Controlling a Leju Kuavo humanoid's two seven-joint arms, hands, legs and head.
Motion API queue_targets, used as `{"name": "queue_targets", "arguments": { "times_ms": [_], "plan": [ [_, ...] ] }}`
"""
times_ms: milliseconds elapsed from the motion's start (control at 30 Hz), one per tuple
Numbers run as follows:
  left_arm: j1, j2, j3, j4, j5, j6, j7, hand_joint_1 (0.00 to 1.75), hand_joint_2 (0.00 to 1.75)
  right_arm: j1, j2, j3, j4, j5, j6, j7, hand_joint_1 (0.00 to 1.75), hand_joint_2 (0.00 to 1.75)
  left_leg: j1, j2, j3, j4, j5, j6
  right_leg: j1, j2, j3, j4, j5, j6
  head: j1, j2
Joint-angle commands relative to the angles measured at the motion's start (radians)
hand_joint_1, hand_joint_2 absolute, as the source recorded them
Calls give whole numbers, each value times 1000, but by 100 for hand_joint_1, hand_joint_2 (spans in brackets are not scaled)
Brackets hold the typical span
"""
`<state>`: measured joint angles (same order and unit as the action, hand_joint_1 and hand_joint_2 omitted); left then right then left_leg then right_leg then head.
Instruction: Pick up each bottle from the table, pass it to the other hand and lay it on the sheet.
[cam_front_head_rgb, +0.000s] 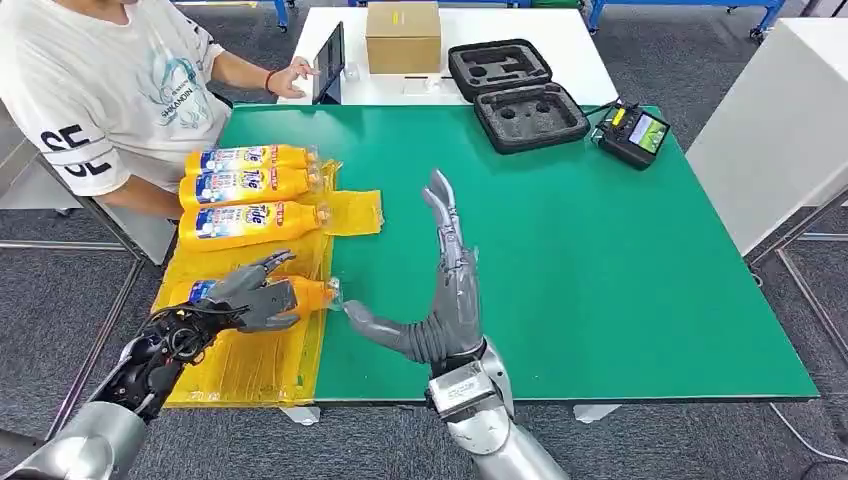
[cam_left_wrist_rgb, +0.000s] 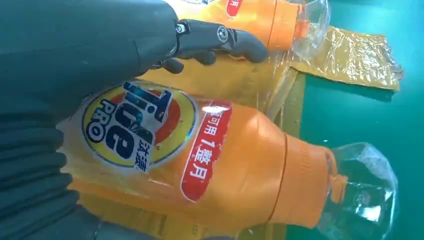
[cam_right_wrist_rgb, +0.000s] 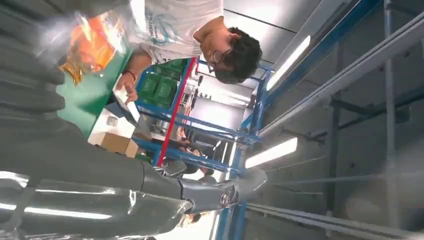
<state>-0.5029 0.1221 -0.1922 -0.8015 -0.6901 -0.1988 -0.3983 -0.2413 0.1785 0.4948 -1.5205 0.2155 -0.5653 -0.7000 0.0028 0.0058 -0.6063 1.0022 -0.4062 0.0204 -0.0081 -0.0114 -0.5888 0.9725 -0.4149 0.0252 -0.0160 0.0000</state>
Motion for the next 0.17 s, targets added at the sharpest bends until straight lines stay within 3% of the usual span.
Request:
{"name": "queue_targets", "arguments": {
  "times_ms": [33,167],
  "plan": [
    [31,-37,65,134,111,-107,8,0,0,-44,6,-10,102,2,7,2,0,175,0,3,4,-3,0,-1,-1,4,3,-2,1,-1,0,0],
    [33,-49,125,155,265,-195,14,0,0,-45,12,-10,124,10,9,2,0,175,-1,2,7,-3,0,-1,-1,4,6,-3,1,-1,0,0]
  ]
}}
